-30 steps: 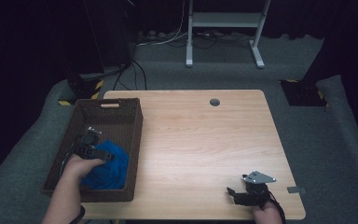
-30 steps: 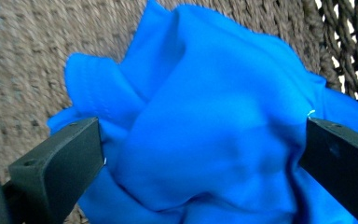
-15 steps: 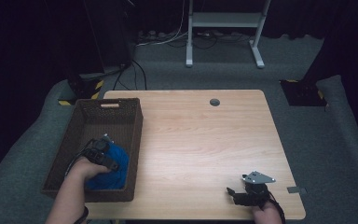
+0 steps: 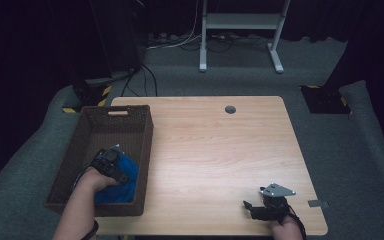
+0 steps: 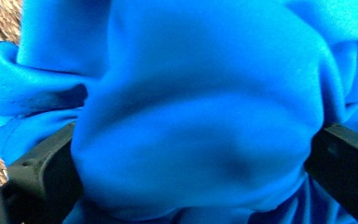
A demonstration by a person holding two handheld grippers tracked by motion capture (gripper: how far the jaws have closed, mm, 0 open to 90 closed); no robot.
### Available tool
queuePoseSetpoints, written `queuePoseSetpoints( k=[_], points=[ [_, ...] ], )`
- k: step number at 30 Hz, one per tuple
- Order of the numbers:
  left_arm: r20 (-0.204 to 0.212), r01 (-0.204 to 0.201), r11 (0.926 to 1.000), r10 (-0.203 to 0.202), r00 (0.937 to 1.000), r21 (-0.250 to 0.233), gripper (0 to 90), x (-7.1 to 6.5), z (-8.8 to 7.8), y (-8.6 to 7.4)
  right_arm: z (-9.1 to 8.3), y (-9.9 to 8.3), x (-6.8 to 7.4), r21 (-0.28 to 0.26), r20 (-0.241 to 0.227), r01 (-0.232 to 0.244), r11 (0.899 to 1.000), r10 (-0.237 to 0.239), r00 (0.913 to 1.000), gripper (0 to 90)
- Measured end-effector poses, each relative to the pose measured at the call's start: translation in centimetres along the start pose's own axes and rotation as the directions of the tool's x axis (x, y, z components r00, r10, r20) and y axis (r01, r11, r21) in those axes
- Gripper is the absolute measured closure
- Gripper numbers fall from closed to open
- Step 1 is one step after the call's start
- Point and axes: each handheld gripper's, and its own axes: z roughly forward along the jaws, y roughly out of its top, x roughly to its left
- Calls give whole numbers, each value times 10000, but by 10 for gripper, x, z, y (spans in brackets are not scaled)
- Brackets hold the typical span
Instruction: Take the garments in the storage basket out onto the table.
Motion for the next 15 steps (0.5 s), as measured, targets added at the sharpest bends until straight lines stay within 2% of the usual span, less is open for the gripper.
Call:
queuePoseSetpoints(
  k=[1,4,6,8,10,15],
  points=[
    [2,73,10000,-73,10000,-57,12,0,0,0,0,0,0,0,0,0,10000,0,10000,153],
    [-23,-159,9997,159,9999,-174,71,1,-3,-2,0,0,0,-2,-7,-5,10000,5,10000,153],
    [-139,-182,9993,178,9997,-322,144,3,-6,-4,0,0,0,-2,-6,-3,10000,3,10000,153],
    [-238,-136,9991,127,9996,-392,282,5,-7,-5,0,0,0,-1,2,10,10000,-10,10000,153],
    [-245,-47,9976,30,9997,-686,329,10,-10,-9,0,0,0,1,13,25,10000,-25,10000,153],
    [-302,114,9962,-140,9994,-862,446,14,-11,-11,0,0,1,8,33,32,10000,-32,10000,153]
  ],
)
